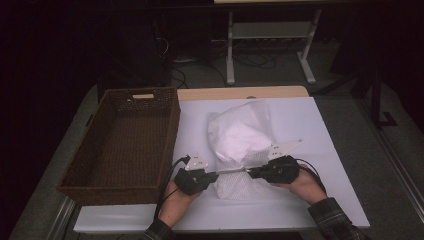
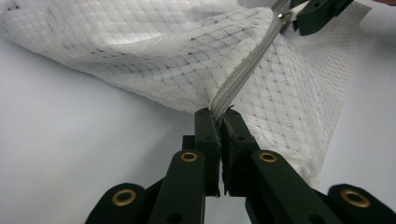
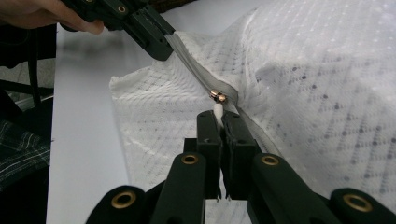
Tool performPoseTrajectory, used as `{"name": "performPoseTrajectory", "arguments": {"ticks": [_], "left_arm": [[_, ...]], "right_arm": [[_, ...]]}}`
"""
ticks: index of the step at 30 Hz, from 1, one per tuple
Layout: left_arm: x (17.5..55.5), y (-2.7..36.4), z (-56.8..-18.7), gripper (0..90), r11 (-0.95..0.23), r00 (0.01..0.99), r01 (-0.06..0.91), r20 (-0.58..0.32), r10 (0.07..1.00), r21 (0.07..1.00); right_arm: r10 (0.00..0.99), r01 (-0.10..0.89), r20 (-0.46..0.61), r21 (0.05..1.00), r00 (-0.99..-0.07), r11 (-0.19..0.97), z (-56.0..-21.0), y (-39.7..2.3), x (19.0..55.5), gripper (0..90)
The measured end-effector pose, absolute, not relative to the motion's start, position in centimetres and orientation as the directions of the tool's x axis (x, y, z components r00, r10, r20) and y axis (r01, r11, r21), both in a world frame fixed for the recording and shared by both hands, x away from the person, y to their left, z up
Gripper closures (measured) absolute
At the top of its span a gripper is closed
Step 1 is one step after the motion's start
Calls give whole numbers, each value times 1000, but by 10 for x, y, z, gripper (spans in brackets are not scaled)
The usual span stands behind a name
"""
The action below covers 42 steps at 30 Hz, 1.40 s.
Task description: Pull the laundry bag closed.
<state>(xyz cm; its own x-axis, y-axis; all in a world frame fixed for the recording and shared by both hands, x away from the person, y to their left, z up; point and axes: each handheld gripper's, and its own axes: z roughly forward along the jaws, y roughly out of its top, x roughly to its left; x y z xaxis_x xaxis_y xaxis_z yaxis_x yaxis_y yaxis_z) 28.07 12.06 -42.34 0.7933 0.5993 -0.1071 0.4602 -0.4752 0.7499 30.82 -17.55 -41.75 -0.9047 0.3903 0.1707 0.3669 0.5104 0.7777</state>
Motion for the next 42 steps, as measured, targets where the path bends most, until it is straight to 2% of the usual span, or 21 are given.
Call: {"name": "performPoseTrajectory", "arguments": {"ticks": [10, 28, 42], "left_arm": [[283, 122, -425, 865, -456, 773, 491, -130, 620, 743], [280, 123, -426, 865, -458, 775, 490, -130, 619, 742], [279, 124, -426, 865, -453, 764, 496, -125, 633, 741]], "right_arm": [[444, 400, 185, 794, -877, 459, -416, -205, 305, 866], [464, 406, 176, 790, -868, 460, -416, -214, 308, 866], [524, 429, 170, 797, -835, 425, -414, -243, 303, 866]]}}
